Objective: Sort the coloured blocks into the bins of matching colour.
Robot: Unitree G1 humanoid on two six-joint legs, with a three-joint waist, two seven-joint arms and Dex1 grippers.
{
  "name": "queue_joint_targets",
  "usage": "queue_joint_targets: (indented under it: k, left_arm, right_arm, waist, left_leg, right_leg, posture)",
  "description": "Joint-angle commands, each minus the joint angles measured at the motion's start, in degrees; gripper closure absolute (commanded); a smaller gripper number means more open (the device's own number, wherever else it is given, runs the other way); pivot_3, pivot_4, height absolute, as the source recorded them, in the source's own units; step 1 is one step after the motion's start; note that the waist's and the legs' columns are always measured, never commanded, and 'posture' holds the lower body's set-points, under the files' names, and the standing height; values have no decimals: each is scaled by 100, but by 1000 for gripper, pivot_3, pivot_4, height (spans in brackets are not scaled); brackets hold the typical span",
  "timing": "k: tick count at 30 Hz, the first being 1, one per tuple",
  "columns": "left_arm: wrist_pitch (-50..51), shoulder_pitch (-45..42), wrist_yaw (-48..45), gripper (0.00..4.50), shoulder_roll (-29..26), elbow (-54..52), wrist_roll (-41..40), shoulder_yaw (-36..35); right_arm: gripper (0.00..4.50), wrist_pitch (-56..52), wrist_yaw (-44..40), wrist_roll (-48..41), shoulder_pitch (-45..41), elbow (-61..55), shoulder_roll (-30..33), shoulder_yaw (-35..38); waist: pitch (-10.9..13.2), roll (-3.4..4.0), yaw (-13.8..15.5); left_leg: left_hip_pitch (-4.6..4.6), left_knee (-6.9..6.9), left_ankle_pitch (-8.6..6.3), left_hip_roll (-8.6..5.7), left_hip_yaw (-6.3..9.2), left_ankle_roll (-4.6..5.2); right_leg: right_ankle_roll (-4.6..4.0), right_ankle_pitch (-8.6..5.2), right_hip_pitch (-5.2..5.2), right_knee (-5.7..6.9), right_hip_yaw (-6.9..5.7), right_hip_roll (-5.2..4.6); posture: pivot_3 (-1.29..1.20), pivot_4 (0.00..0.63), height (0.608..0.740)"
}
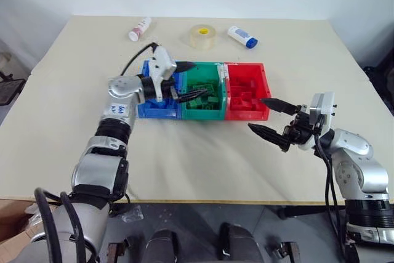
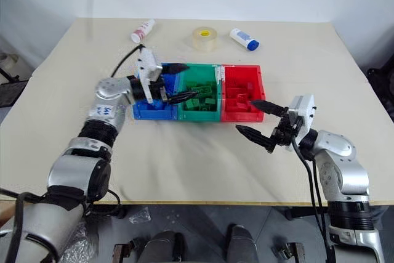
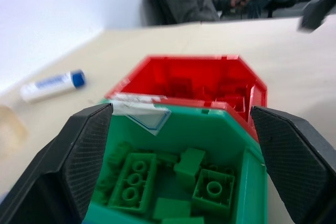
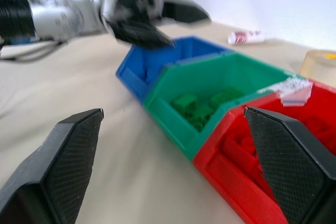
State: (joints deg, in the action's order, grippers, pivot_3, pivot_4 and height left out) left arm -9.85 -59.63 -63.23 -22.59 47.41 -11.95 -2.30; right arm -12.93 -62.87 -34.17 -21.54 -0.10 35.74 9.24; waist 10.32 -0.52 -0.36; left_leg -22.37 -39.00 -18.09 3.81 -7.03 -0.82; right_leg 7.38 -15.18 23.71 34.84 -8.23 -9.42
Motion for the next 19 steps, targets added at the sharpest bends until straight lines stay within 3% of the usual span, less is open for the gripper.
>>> queue_joint_targets:
  k: [1, 8, 12, 19]
  left_arm:
    - [1138, 983, -135, 32, -603, -1648, -562, -356]
    - [2220, 3090, -445, 32, -1659, -3834, -1490, -1099]
    - [2077, 3957, -456, 32, -2210, -3723, -1452, -1655]
    - [1908, 4072, -328, 32, -2353, -3539, -1497, -1938]
  right_arm:
    - [0, 86, -511, 162, -345, 414, 327, -49]
    - [0, 607, -1464, 774, -940, 1619, 795, -377]
    - [0, 790, -1759, 961, -1291, 2318, 893, -385]
    - [0, 910, -1895, 1024, -1303, 2473, 908, -315]
  waist:
    - [1, 1, -67]
    - [2, 2, -105]
    - [2, 3, -117]
    - [3, 4, -106]
  left_leg:
    - [2, 0, 0, 0, -2, 0]
    - [4, -2, 0, 3, -2, 0]
    - [8, -4, 0, 2, -4, 0]
    - [6, 0, -1, 2, -5, 0]
  right_leg:
    - [0, 0, 0, 2, 2, 0]
    - [1, -1, 3, 9, 11, 0]
    - [0, -1, 0, 12, 14, -1]
    - [-2, -2, 2, 11, 11, -1]
  posture:
    - [0, 150, 740]
    - [0, 150, 740]
    - [0, 150, 740]
    - [0, 150, 740]
